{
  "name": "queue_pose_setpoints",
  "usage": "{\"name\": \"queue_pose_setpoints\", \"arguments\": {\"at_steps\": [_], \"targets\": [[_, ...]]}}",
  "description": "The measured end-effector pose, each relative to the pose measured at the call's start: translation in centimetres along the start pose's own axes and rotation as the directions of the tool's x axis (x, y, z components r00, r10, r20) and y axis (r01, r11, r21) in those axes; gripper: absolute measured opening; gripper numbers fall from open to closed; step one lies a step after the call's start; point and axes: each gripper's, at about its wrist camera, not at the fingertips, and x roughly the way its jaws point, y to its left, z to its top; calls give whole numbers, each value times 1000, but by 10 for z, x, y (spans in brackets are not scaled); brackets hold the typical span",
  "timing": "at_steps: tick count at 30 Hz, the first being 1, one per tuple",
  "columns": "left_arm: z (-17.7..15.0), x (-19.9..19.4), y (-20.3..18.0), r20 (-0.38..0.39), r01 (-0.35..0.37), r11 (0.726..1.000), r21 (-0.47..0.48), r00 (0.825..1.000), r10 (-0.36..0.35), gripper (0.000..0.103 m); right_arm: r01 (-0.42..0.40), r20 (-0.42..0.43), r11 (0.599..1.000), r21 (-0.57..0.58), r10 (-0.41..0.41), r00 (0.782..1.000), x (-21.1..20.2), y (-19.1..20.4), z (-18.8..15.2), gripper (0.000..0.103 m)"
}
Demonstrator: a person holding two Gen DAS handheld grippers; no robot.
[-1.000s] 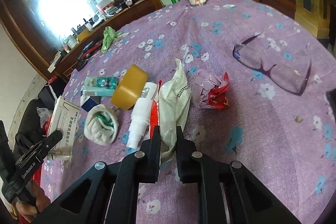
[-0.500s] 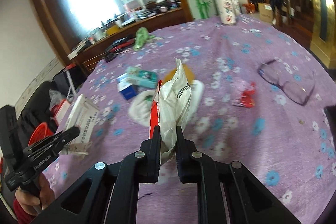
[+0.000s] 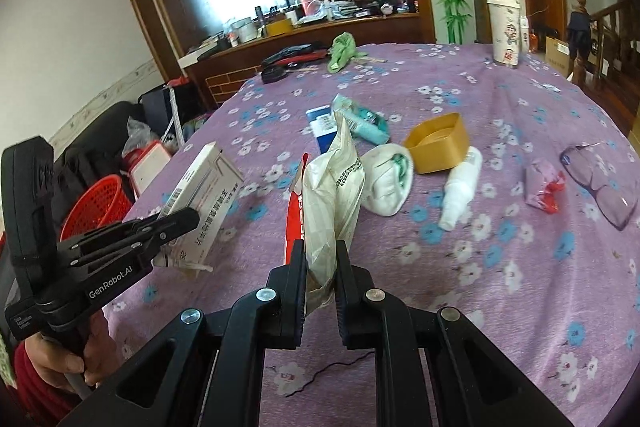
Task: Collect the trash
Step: 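Lift the white box and white bag off the table with both grippers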
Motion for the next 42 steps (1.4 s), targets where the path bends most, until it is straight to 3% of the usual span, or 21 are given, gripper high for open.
{"name": "queue_pose_setpoints", "arguments": {"at_steps": [42], "targets": [[-9, -25, 17, 22, -58, 998, -24, 998, 58, 12, -25, -9, 997, -78, 25, 1000, 5, 33, 0, 13]]}}
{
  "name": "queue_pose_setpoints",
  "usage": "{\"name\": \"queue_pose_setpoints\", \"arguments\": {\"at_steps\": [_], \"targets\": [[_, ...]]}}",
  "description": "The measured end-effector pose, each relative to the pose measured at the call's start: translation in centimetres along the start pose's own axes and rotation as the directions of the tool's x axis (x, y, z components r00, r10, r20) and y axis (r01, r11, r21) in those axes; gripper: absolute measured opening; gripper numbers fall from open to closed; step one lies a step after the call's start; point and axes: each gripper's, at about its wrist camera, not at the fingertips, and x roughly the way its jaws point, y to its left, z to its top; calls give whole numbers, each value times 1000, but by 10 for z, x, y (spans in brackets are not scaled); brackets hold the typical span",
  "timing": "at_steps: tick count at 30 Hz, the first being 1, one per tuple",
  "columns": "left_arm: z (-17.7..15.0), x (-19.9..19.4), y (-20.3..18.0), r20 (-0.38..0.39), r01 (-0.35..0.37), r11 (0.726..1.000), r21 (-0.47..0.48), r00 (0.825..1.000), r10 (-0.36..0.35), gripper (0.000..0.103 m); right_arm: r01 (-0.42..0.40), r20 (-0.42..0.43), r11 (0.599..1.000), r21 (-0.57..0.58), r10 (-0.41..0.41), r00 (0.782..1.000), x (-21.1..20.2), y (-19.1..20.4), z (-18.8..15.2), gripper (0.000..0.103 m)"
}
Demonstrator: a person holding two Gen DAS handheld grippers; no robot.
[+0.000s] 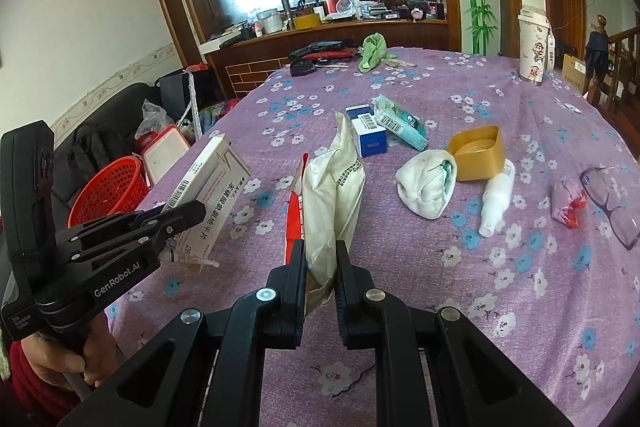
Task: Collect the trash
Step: 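Lift the white box and white bag off the table with both grippers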
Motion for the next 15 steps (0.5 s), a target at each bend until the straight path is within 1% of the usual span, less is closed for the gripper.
{"name": "queue_pose_setpoints", "arguments": {"at_steps": [15], "targets": [[-1, 9, 0, -13, -6, 1000, 0, 1000, 6, 12, 5, -9, 1000, 5, -5, 1000, 3, 0, -1, 13]]}}
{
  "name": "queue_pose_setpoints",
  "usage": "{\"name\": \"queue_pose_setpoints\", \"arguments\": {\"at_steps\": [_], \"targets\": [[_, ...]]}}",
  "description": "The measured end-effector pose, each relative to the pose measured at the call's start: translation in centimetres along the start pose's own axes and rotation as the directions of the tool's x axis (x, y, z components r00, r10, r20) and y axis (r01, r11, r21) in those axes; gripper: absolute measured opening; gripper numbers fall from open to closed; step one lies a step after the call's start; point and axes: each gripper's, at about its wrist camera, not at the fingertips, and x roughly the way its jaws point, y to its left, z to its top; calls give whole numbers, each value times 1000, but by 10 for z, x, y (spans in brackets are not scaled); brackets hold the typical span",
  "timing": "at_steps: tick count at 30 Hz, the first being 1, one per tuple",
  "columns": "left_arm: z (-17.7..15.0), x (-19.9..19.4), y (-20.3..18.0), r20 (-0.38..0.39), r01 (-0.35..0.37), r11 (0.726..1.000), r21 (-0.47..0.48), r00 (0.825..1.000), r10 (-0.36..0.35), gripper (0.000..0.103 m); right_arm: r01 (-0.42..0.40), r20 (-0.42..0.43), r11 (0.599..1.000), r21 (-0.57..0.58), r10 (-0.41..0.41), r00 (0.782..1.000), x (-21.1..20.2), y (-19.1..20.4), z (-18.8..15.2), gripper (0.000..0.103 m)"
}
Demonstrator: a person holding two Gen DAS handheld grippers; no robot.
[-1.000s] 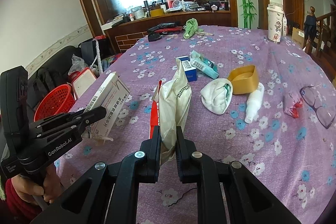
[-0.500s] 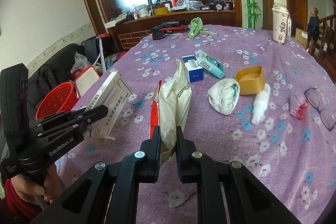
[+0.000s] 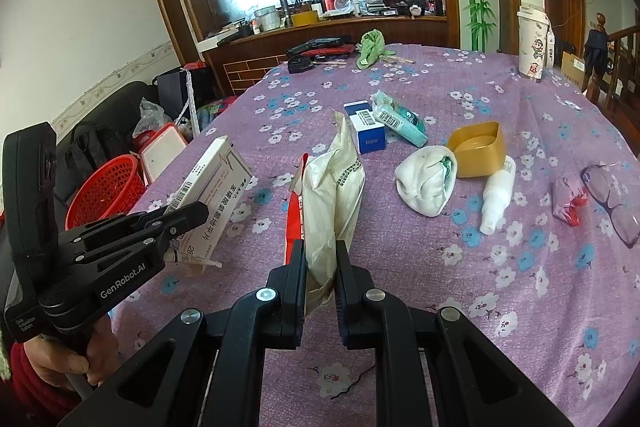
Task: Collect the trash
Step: 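Lift the white box and white bag off the table with both grippers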
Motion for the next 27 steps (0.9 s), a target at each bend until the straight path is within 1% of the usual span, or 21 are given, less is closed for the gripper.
{"name": "queue_pose_setpoints", "arguments": {"at_steps": [6, 12, 21, 27], "targets": [[0, 1, 3, 0, -8, 1000, -8, 1000, 8, 12, -3, -3, 1000, -6, 3, 1000, 1, 2, 0, 13], [-2, 1, 4, 1, -32, 999, -9, 999, 32, 12, -3, -10, 1000, -4, 3, 1000, 3, 2, -1, 13], [-4, -2, 4, 24, -95, 995, 15, 995, 95, 12, -1, -17, 1000, -9, 1, 1000, 4, 5, 1, 13], [-4, -9, 8, 58, -132, 991, 22, 990, 130, 12, 5, -18, 1000, -19, -5, 1000, 5, 10, 4, 13]]}}
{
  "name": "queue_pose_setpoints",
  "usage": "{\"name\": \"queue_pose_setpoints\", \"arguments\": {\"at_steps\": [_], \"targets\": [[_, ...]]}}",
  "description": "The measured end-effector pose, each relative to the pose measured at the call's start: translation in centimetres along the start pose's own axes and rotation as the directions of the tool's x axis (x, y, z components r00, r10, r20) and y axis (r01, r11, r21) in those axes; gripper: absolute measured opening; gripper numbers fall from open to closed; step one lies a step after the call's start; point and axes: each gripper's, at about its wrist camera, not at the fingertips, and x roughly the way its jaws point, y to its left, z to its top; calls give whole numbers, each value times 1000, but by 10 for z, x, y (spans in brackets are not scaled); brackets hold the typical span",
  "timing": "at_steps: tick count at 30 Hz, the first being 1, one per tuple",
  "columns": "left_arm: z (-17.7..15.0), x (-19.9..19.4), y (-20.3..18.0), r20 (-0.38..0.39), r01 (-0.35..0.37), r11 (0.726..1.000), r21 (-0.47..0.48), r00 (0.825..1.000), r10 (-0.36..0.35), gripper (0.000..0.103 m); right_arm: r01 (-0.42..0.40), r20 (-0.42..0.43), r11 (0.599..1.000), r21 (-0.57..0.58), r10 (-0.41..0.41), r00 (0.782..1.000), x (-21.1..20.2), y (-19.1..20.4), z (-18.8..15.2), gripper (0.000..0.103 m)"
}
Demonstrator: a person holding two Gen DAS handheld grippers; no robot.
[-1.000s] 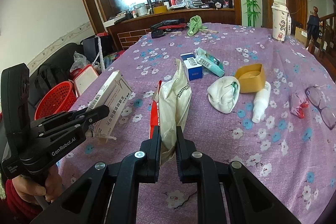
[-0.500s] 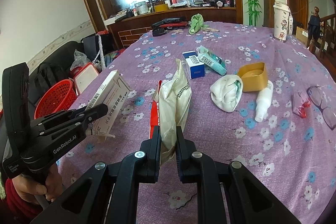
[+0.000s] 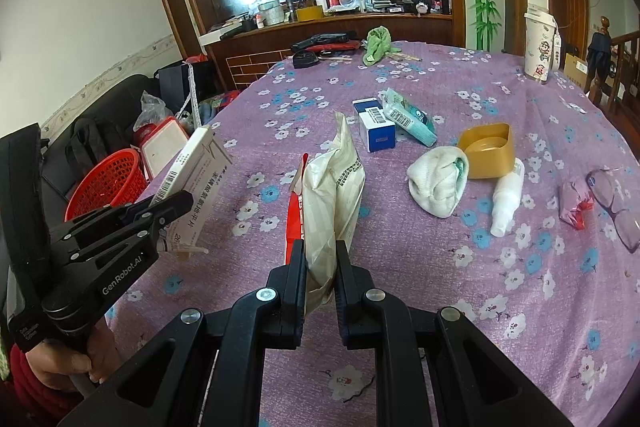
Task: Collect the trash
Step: 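Lift the white box and white bag off the table with both grippers, then carry the box and bag over the red wastebasket and open both grippers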
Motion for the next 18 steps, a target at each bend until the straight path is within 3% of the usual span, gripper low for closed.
{"name": "queue_pose_setpoints", "arguments": {"at_steps": [9, 18], "targets": [[0, -10, 12, 31, -26, 1000, -7, 999, 26, 12, 1, -4, 1000, -31, -2, 1000, 2, 13, 7, 13], [8, -34, 55, 82, -44, 995, -90, 995, 52, 12, -73, -35, 995, -74, 70, 997, 11, 44, 27, 13]]}}
